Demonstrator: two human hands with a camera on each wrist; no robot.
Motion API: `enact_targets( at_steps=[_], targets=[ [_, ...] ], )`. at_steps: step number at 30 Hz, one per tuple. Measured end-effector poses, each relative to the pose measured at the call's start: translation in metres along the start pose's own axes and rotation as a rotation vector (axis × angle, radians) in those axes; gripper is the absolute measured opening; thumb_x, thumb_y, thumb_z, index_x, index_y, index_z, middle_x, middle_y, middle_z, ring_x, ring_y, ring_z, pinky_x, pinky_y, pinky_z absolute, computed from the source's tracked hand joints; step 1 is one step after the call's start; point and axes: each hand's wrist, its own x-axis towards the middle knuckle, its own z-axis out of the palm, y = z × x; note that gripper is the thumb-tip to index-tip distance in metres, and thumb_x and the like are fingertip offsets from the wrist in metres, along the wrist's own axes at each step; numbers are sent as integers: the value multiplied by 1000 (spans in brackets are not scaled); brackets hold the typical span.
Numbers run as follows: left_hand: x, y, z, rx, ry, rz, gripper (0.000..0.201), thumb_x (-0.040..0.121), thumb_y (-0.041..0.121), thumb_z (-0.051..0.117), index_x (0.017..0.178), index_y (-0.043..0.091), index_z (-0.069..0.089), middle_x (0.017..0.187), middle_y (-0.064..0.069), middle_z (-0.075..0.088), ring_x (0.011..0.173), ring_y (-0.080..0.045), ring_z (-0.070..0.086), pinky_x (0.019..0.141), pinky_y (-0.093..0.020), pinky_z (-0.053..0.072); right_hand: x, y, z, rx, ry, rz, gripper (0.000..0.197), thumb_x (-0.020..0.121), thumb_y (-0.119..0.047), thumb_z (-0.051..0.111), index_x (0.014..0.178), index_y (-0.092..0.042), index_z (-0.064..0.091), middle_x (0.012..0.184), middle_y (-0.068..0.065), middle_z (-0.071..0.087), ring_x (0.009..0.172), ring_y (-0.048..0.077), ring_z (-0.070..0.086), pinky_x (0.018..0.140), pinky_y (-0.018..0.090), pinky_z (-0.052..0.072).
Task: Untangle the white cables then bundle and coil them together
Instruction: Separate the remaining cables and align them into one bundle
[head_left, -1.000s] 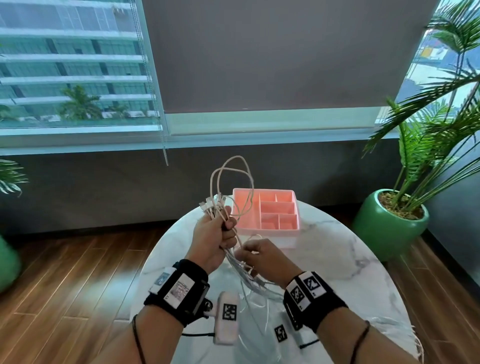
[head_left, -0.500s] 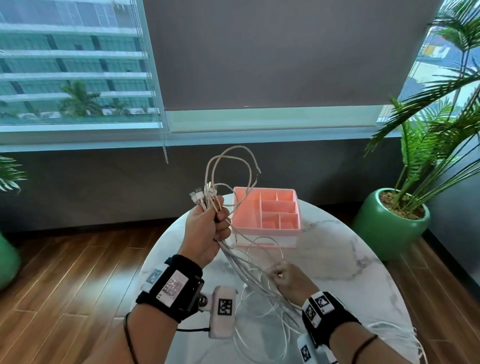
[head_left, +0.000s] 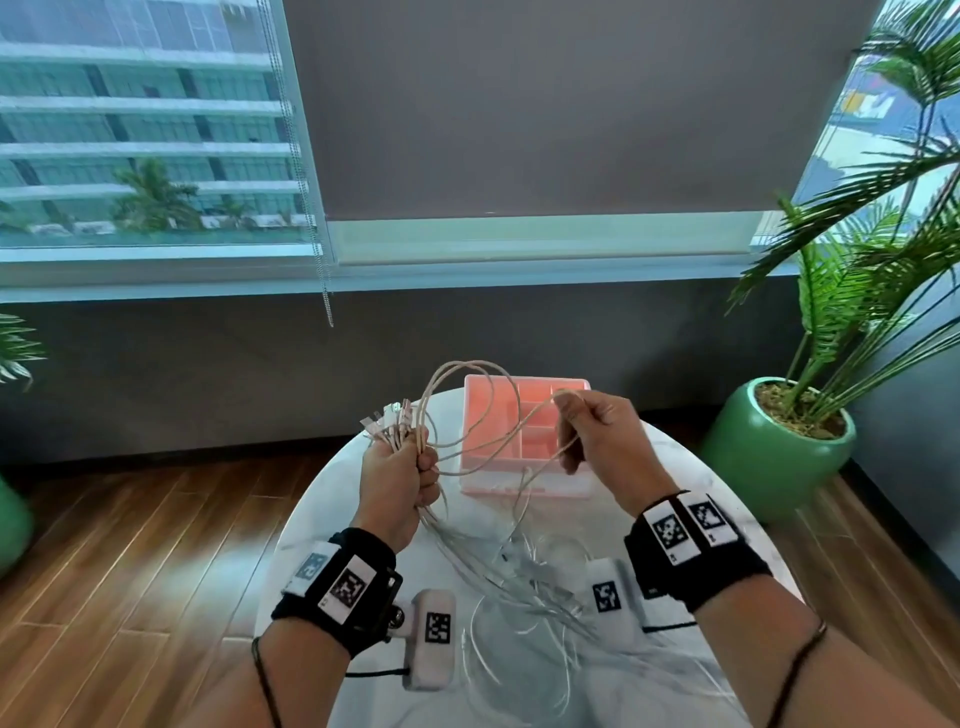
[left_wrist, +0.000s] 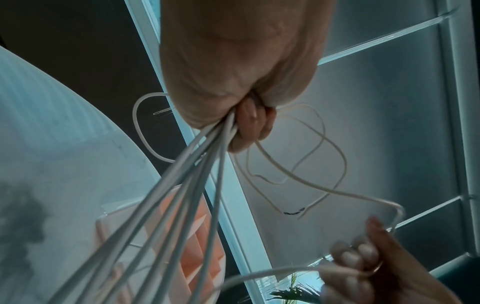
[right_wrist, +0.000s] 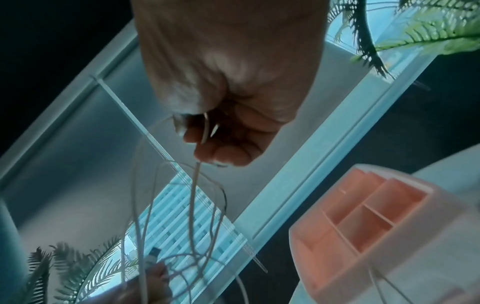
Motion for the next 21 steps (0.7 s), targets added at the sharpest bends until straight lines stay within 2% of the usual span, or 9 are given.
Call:
enact_targets(
  at_steps=[4, 6, 10, 12, 14, 15, 17, 19, 21],
  targets=[
    [1, 5, 0, -38, 19, 16, 32, 108, 8, 29, 83, 16, 48, 56, 3, 38, 40, -6, 24, 35, -17, 18, -7, 29, 3, -228, -298, 220, 27, 98, -29, 59, 80, -10, 66, 66, 9, 70, 52, 23, 64, 45, 27, 47],
    [3, 8, -5, -57, 32, 16, 33, 108, 8, 30, 82, 16, 47, 55, 4, 38, 39, -5, 24, 34, -17, 19, -11, 45, -9, -273, -331, 304, 25, 96, -28, 64, 83, -7, 62, 67, 9, 71, 54, 20, 65, 48, 26, 48],
    [2, 4, -12, -21, 37, 11, 32, 106, 4, 29, 83, 15, 47, 57, 1, 38, 39, -5, 25, 33, -18, 20, -11, 58, -38, -187, -216, 347, 39, 79, -40, 76, 83, -3, 64, 74, 10, 71, 57, 21, 63, 48, 27, 47],
    [-1, -1, -11, 16, 21, 8, 31, 106, 4, 30, 83, 14, 48, 60, -2, 41, 39, -6, 25, 34, -18, 20, -7, 53, -51, -156, -150, 301, 37, 69, -42, 81, 74, -9, 66, 64, 9, 66, 57, 23, 61, 48, 27, 48],
    [-4, -4, -7, 59, -10, 9, 27, 106, 6, 34, 86, 14, 50, 62, -5, 52, 39, -6, 25, 36, -18, 20, -4, 39, -64, -91, -82, 237, 38, 62, -46, 84, 67, -11, 69, 58, 11, 62, 54, 23, 60, 47, 26, 50],
    [-6, -4, -4, 76, -30, 11, 24, 106, 7, 37, 88, 14, 51, 65, -7, 59, 39, -6, 25, 36, -18, 19, -2, 33, -72, -70, -48, 196, 40, 62, -46, 83, 68, -8, 70, 60, 14, 61, 54, 23, 60, 48, 25, 51],
    [-7, -4, 0, 101, -65, 22, 20, 105, 7, 41, 90, 13, 52, 74, -13, 70, 40, -7, 24, 37, -18, 20, 3, 20, -89, -44, 29, 130, 36, 73, -33, 79, 75, 1, 69, 68, 18, 62, 56, 24, 62, 51, 25, 54],
    [-6, -4, 4, 124, -82, 51, 16, 105, 11, 46, 90, 11, 51, 81, -16, 73, 40, -8, 23, 37, -19, 20, 6, 15, -112, 27, 138, 102, 21, 88, -20, 70, 80, 0, 68, 75, 16, 65, 58, 22, 66, 53, 25, 57],
    [-4, -3, 4, 137, -89, 73, 15, 104, 15, 50, 91, 8, 51, 80, -15, 71, 39, -7, 24, 35, -18, 22, 9, 22, -142, 90, 309, 109, 19, 96, -16, 63, 82, -5, 68, 75, 12, 69, 59, 19, 68, 54, 24, 58]
  ],
)
